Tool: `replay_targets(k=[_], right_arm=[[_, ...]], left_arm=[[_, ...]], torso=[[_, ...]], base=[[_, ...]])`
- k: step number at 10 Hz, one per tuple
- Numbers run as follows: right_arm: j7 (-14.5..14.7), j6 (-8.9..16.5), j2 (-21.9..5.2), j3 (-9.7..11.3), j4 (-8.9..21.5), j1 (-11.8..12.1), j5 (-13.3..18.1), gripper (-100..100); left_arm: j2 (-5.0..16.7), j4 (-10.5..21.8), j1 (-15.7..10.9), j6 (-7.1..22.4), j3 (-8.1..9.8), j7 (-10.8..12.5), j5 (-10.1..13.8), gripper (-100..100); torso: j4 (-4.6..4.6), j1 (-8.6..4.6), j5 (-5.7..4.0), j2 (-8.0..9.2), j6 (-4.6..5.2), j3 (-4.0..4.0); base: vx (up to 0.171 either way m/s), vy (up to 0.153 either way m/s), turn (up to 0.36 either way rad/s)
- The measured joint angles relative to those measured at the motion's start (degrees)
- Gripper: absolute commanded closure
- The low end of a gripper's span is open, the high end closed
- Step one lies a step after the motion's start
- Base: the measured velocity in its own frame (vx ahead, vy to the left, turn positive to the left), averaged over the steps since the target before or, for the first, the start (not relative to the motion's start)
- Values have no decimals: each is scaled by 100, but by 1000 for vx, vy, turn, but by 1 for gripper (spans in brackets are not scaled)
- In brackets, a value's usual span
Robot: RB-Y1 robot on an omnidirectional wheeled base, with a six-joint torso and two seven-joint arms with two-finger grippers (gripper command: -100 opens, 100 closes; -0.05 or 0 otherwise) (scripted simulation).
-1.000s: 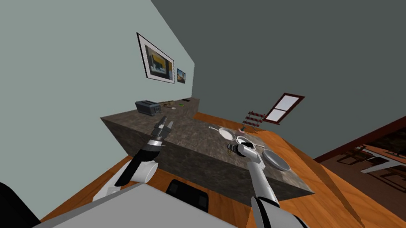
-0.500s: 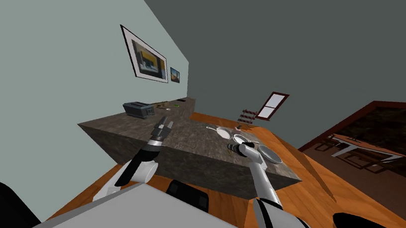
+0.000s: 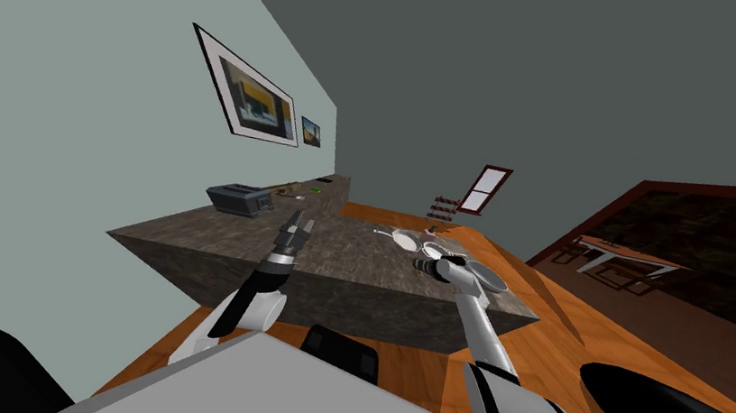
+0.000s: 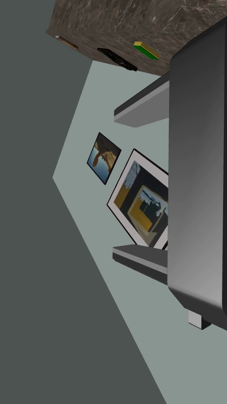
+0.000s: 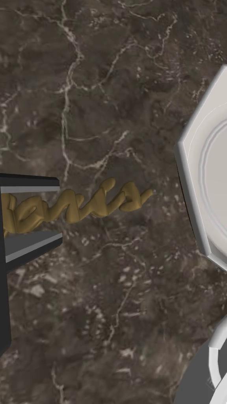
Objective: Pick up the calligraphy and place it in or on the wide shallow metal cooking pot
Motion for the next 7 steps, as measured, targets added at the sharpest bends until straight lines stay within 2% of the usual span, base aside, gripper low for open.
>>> replay_targets(k=[2, 6, 7], right_arm=[[38, -191, -65, -26, 149, -243, -78, 100], [-52, -606, -153, -89, -110, -484, -163, 100], [20, -761, -196, -130, -9, -567, -265, 100]], left_arm=[[0, 0, 0, 0, 0, 0, 0, 0], [0, 0, 0, 0, 0, 0, 0, 0], [0, 0, 0, 0, 0, 0, 0, 0]], torso=[[3, -13, -5, 15, 4, 9], [5, -19, -9, 17, 5, 11], [3, -27, -11, 12, 6, 8]], base=[[-62, -36, 62], [-37, -47, 52], [-9, -77, 51]])
